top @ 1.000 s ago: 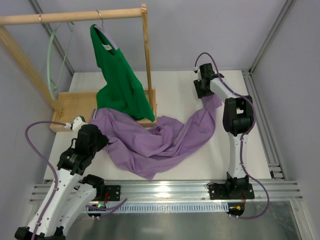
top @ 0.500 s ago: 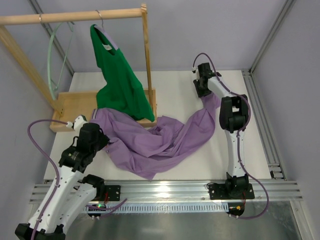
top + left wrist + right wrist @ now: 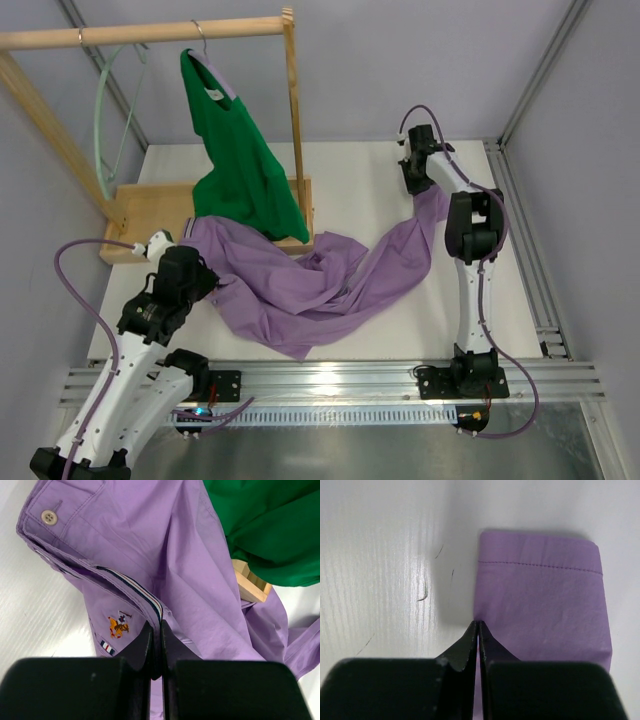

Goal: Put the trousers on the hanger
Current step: Fold the trousers

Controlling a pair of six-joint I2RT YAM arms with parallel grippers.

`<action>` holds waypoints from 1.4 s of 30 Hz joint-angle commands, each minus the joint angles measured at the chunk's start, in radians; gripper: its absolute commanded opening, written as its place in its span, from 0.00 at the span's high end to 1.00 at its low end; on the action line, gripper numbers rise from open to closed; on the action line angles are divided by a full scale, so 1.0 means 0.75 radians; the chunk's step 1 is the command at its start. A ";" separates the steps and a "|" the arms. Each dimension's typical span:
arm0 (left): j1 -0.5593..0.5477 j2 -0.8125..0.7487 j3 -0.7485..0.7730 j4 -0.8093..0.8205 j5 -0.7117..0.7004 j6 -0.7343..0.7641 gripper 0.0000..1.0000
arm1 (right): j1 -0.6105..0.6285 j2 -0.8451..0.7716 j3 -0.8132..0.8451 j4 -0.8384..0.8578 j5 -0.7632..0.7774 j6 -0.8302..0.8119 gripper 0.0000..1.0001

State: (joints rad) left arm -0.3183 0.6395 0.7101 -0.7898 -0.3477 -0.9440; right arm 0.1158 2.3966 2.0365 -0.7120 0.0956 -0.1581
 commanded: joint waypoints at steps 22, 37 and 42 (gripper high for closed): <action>0.007 -0.031 -0.022 0.012 -0.123 0.013 0.99 | -0.077 -0.465 -0.378 0.262 -0.064 0.178 0.96; 0.007 0.014 0.035 -0.016 -0.307 -0.040 1.00 | -0.344 -1.062 -0.862 0.080 0.361 0.458 0.96; 0.007 -0.053 0.045 -0.033 -0.322 -0.061 0.99 | -0.379 -1.230 -1.036 0.171 -0.084 0.369 0.87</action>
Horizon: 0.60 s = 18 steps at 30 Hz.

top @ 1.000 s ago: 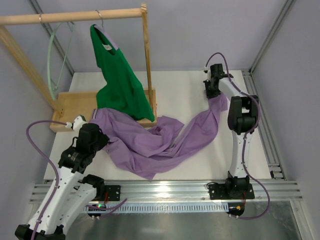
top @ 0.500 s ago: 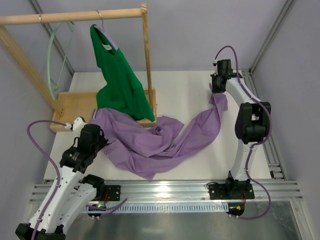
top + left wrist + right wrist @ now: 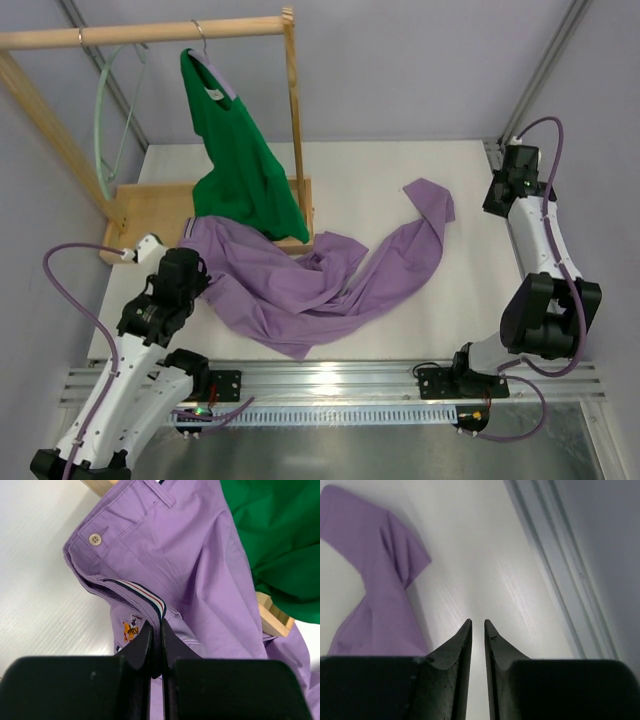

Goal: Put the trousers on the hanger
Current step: Fold the trousers

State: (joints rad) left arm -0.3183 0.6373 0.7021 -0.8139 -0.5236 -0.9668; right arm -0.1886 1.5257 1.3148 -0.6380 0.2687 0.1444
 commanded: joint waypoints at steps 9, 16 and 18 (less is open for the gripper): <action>0.007 -0.115 -0.048 -0.005 0.123 -0.053 0.99 | 0.396 0.166 -0.011 0.243 -0.256 -0.288 0.39; 0.007 -0.177 -0.102 0.003 0.187 -0.059 0.99 | 0.436 0.514 0.314 0.180 -0.099 -0.411 0.39; 0.007 -0.175 -0.106 0.013 0.205 -0.059 0.99 | 0.432 0.612 0.388 0.135 -0.105 -0.424 0.39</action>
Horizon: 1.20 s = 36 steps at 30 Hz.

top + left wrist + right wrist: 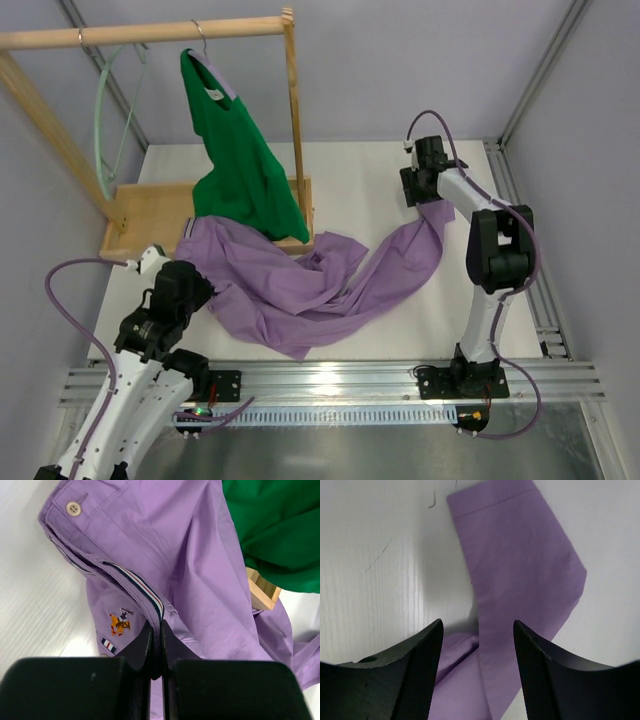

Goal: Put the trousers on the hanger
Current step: Fold the trousers

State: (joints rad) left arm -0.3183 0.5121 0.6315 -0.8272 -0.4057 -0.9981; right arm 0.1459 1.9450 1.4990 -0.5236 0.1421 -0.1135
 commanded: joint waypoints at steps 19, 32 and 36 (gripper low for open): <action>0.007 0.053 0.040 0.035 -0.001 0.003 0.99 | -0.090 0.507 0.550 -0.280 -0.159 -0.068 0.73; 0.007 0.066 0.044 0.044 -0.003 -0.003 0.99 | -0.178 0.450 0.513 -0.239 -0.171 0.000 0.96; 0.007 0.064 0.046 0.033 -0.009 -0.005 0.99 | -0.227 0.401 0.503 -0.216 -0.128 0.067 0.96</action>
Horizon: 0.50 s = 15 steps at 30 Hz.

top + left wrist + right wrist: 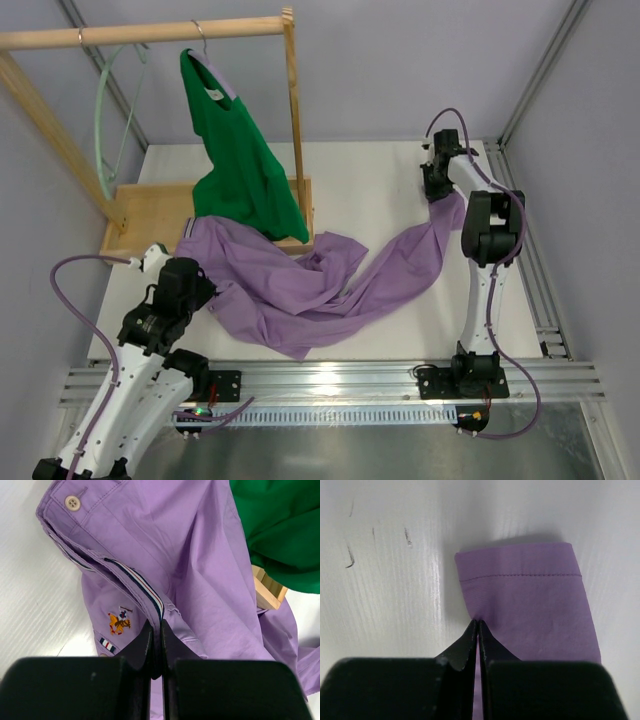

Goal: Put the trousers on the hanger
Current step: Fold the trousers

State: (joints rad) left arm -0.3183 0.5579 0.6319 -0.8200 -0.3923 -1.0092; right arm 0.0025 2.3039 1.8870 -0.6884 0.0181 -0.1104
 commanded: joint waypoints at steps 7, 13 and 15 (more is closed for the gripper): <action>0.005 -0.020 0.037 0.024 -0.047 0.002 0.99 | -0.116 -0.282 -0.172 0.089 0.235 0.174 0.96; 0.007 0.023 0.041 0.046 -0.035 0.006 0.99 | -0.150 -0.454 -0.329 0.110 0.381 0.225 0.96; 0.007 0.031 0.041 0.060 -0.047 0.008 0.99 | -0.175 -0.511 -0.386 0.073 0.432 0.266 0.96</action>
State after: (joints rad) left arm -0.3183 0.5705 0.6319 -0.8165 -0.4000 -1.0100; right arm -0.1184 2.0136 1.6451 -0.6422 0.2451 0.0280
